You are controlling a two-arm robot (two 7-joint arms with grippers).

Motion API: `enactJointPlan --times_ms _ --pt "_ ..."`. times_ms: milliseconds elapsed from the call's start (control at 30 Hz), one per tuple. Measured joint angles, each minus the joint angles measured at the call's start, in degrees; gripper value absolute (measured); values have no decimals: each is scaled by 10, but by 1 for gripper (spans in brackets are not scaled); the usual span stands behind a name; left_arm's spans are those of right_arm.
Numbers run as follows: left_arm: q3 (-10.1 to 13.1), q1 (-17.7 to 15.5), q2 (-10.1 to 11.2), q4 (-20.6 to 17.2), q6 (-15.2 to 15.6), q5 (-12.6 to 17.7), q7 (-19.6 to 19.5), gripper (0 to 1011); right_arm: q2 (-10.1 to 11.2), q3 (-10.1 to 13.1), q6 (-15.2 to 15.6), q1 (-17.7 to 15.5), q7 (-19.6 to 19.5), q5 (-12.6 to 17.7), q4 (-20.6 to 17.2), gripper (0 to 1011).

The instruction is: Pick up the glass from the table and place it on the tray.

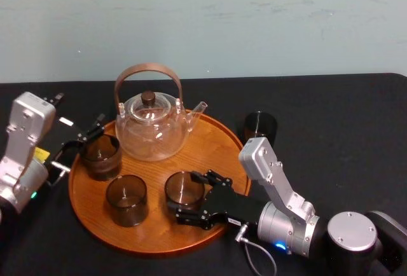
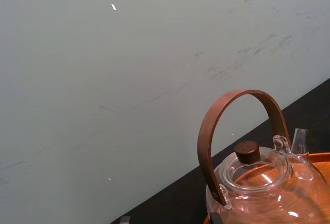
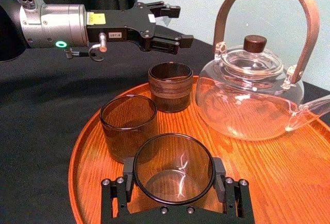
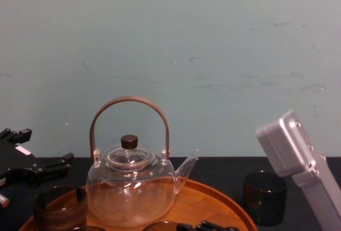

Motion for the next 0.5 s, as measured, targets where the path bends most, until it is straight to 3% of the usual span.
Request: enactJointPlan --times_ms 500 --pt "0 0 0 0 0 0 0 1002 1 2 0 -1 0 1 -1 918"
